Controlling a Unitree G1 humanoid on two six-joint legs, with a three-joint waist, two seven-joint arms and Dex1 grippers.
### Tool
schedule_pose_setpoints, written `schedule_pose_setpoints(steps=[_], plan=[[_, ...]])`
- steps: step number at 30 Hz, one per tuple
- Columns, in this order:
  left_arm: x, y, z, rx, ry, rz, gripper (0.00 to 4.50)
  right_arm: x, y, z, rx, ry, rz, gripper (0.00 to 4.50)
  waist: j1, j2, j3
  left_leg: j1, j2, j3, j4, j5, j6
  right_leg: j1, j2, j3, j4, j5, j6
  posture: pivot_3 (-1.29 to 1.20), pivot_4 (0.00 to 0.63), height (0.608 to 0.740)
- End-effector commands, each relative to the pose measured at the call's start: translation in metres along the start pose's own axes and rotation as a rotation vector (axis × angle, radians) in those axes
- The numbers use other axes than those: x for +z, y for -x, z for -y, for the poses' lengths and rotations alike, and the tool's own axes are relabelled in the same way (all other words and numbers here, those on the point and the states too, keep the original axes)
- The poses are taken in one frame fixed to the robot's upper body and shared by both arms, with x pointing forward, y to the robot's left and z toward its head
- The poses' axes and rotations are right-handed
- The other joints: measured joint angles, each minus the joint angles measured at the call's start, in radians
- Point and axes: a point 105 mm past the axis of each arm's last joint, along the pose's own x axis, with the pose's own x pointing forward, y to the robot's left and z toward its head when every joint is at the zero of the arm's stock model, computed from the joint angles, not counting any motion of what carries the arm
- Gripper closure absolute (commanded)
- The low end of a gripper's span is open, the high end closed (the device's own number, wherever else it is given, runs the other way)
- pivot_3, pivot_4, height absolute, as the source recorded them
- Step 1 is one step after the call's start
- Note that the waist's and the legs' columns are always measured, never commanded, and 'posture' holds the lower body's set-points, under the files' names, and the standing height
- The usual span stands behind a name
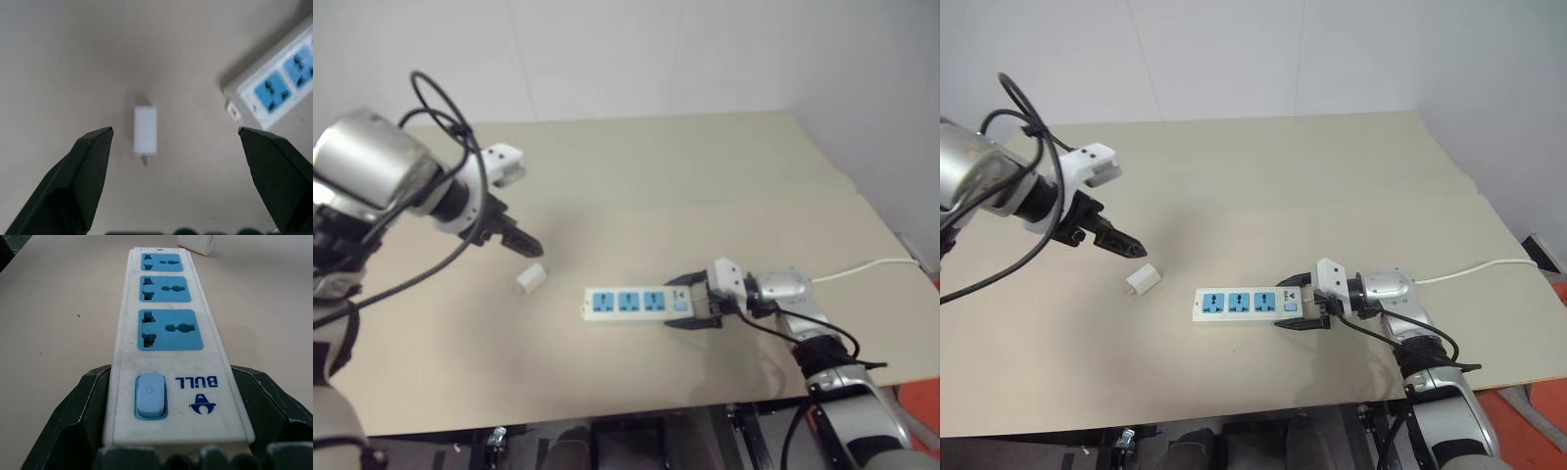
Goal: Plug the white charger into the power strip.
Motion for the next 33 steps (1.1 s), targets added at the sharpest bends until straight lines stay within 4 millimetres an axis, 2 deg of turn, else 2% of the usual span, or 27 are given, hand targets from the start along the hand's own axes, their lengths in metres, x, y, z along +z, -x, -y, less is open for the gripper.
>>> schedule_pose_setpoints(steps=[1,9,13,27,33], plan=[[-0.004,-0.001,-0.001,0.002,0.025,-0.095,0.00,0.001,-0.002,-0.005,0.021,0.006,-0.007,1.09,0.001,0.000,0.000,0.000,0.000,0.000,0.000,0.000,0.000,0.000,0.000,0.000,0.000,0.000,0.000,0.00,0.150,0.740],[0.000,-0.018,-0.006,0.074,0.027,-0.213,0.00,0.001,0.001,-0.011,0.002,-0.013,-0.008,1.09,0.002,0.000,0.000,0.000,0.000,0.000,0.001,0.000,0.000,0.000,0.000,0.000,0.000,0.000,0.000,0.00,0.150,0.740],[0.002,-0.035,-0.018,0.134,0.065,-0.237,0.00,0.003,0.000,-0.012,-0.011,-0.021,-0.003,1.09,0.005,-0.001,0.001,0.000,0.000,0.000,0.001,0.000,0.000,0.000,0.000,0.000,0.000,0.000,0.000,0.00,0.150,0.740],[0.005,-0.063,-0.039,0.132,-0.010,-0.345,0.00,0.006,-0.009,-0.020,-0.056,-0.050,0.030,1.09,0.004,-0.002,0.001,-0.001,0.000,0.000,0.002,0.000,0.000,0.000,0.000,-0.001,-0.001,0.000,0.000,0.00,0.150,0.740],[0.005,-0.078,-0.038,0.101,-0.041,-0.383,0.00,0.007,-0.011,-0.025,-0.080,-0.063,0.035,1.09,0.003,-0.002,0.002,-0.001,0.000,0.000,0.002,0.000,0.001,0.000,0.000,-0.001,-0.001,0.000,0.000,0.00,0.150,0.740]])
